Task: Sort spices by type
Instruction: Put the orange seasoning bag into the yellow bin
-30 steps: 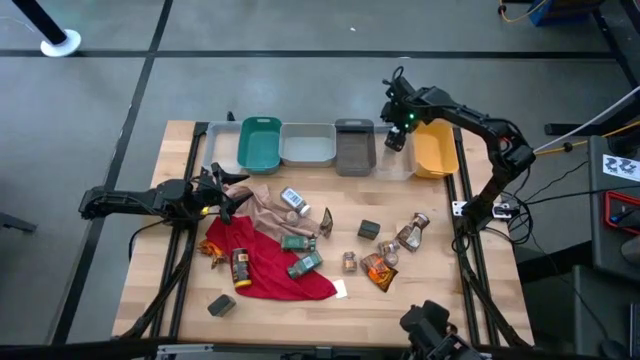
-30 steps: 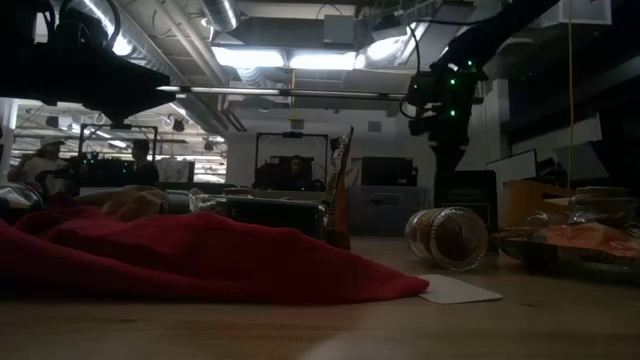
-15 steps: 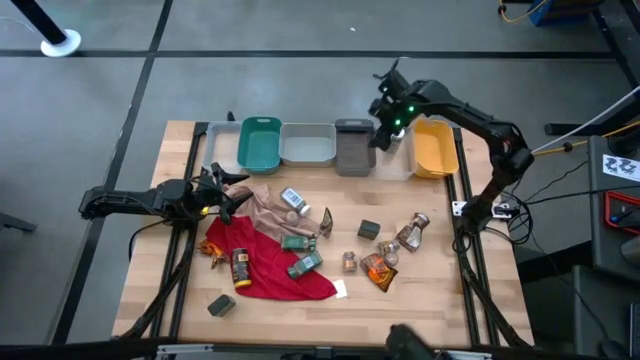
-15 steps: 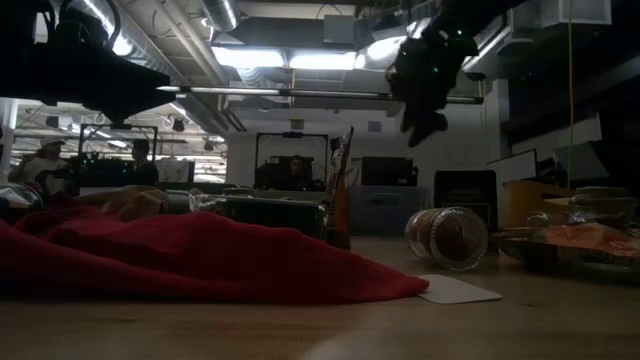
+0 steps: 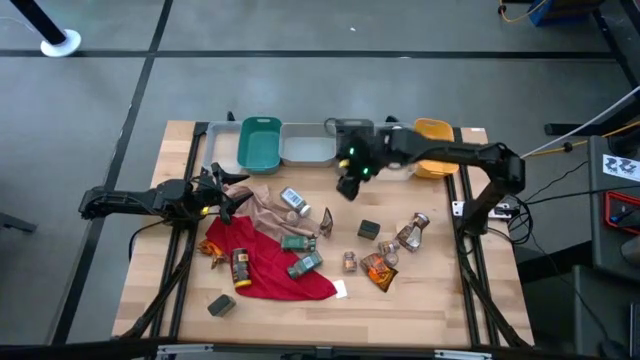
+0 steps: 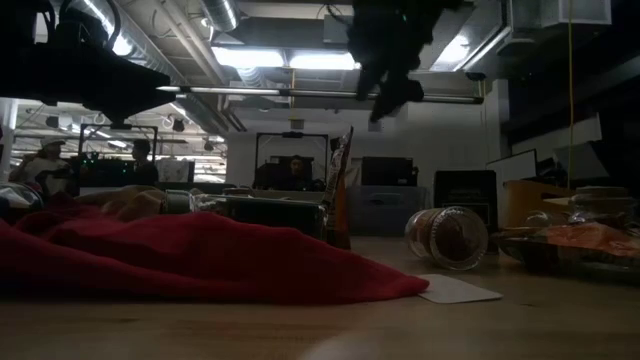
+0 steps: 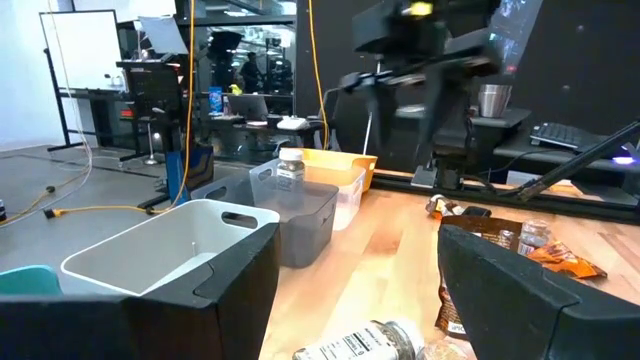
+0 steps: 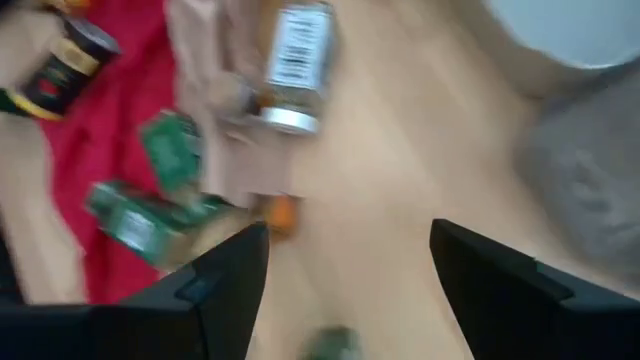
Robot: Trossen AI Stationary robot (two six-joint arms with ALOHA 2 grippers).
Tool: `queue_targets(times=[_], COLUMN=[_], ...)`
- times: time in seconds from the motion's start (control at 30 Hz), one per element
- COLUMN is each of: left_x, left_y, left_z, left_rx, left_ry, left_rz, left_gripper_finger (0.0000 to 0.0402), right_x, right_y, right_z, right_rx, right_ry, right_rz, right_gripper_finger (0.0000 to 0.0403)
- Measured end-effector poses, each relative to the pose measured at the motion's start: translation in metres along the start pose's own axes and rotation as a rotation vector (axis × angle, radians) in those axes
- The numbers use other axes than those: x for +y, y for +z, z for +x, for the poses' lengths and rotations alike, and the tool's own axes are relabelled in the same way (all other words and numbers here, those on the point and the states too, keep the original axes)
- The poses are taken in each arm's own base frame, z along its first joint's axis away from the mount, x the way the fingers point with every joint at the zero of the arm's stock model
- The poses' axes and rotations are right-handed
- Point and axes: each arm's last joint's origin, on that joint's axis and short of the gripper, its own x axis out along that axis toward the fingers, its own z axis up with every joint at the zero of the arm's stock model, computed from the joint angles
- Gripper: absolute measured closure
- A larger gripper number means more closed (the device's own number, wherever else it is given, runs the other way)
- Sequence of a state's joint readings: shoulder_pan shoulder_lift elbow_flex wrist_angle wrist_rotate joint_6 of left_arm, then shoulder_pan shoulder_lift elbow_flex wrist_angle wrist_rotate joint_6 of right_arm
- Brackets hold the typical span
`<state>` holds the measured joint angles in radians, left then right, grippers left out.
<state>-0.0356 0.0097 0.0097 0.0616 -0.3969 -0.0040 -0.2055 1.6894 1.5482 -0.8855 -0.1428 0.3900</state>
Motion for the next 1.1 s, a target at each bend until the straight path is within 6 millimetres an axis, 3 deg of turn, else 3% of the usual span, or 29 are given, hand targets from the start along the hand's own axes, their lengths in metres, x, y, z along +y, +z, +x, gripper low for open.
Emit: queue_targets(times=[0.27, 0.57, 0.7, 1.1], left_x=[0.0, 0.0, 0.0, 0.0], left_y=[0.0, -0.001, -0.001, -0.001], left_z=[0.0, 0.001, 0.001, 0.001], left_rx=[0.0, 0.01, 0.013, 0.013], left_ry=[0.0, 0.0, 0.0, 0.0], left_rz=[0.0, 0.005, 0.008, 0.009], left_gripper_finger=[0.0147, 0.0147, 0.0147, 0.0147], right_x=[0.047, 0.076, 0.082, 0.074], right_y=[-0.016, -0.036, -0.043, -0.052], right_z=[0.018, 0.049, 0.066, 0.133], right_rx=[-0.066, -0.017, 0.02, 0.117], right_ry=[-0.054, -0.086, -0.102, -0.176], right_rz=[0.136, 0.18, 0.179, 0.143], right_gripper_finger=[0.0127, 0.0127, 0.0127, 0.0127])
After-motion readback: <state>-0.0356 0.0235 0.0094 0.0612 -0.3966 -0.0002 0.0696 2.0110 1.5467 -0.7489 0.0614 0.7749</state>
